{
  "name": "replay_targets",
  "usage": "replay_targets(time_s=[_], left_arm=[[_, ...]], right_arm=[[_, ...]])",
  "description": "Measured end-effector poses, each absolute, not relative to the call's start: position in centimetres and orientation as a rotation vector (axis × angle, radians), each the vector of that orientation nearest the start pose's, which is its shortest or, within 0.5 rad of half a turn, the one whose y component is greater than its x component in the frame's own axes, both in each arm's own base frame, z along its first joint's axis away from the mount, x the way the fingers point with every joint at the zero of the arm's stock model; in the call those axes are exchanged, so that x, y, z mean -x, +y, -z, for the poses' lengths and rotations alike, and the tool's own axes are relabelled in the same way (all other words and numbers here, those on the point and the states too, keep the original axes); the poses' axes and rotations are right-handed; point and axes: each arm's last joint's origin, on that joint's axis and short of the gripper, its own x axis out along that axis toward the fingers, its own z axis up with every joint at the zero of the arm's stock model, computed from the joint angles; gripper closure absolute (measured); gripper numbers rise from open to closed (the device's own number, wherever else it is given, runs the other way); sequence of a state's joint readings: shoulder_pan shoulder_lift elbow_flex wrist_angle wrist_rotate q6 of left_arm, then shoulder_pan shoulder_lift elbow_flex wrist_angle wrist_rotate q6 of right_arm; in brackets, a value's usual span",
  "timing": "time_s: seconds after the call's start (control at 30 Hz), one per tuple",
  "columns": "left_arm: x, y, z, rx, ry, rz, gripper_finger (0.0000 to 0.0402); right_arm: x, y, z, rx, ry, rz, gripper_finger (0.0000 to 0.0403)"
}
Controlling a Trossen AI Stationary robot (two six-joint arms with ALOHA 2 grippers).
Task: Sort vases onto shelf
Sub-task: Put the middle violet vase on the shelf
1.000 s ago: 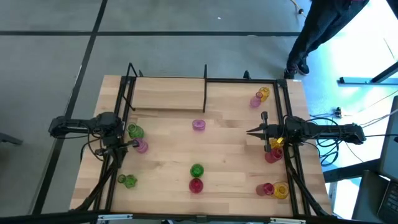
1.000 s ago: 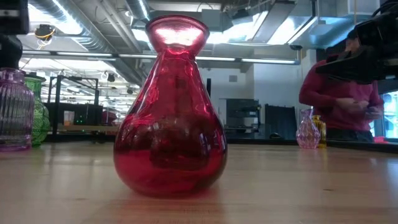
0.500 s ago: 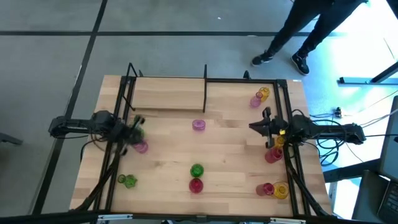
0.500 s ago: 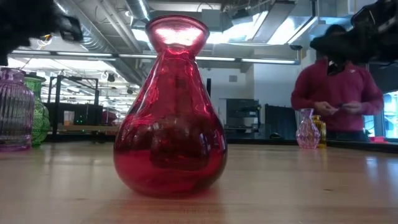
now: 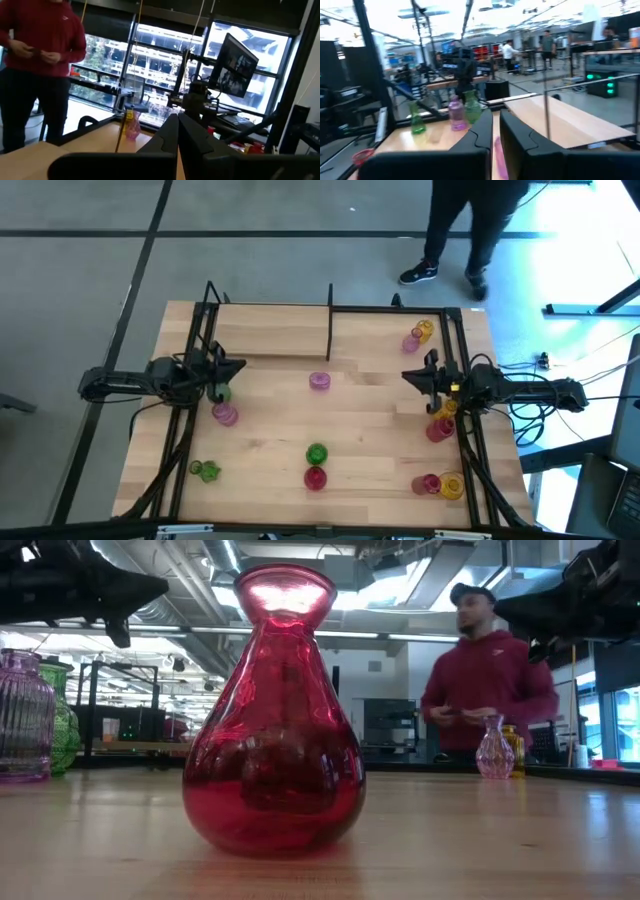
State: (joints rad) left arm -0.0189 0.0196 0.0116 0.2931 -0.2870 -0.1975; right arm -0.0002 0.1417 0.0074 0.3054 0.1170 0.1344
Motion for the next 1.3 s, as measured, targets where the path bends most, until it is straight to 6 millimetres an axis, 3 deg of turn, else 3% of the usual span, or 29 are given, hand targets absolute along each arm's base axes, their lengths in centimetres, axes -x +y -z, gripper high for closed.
replay_targets(time_s=[0.17, 0.33, 0.57, 0.77, 1.07, 1.3], left_arm=[[-9.1, 0.7, -20.0, 0.195, -0.371, -0.242, 0.0401], [-8.9, 0.7, -20.5, 0.107, -0.411, -0.274, 0.0401], [-8.6, 1.3, -20.9, 0.046, -0.458, -0.350, 0.0401], [-8.3, 1.7, -21.4, -0.005, -0.507, -0.399, 0.0401], [-8.4, 1.4, -21.4, -0.024, -0.511, -0.302, 0.0401], [-8.4, 1.4, -21.4, 0.019, -0.518, -0.286, 0.0401]], right_arm=[[-11.0, -0.4, -18.7, -0.143, -0.129, 0.140, 0.0382], [-13.0, -0.5, -21.0, -0.120, -0.034, 0.165, 0.0382], [-18.5, -0.6, -23.9, -0.037, 0.130, 0.195, 0.0382], [-23.5, -0.6, -25.0, -0.025, 0.219, 0.199, 0.0382], [-30.0, -1.0, -25.6, -0.019, 0.305, 0.218, 0.0380], [-34.1, -1.5, -25.4, -0.035, 0.464, 0.152, 0.0306]])
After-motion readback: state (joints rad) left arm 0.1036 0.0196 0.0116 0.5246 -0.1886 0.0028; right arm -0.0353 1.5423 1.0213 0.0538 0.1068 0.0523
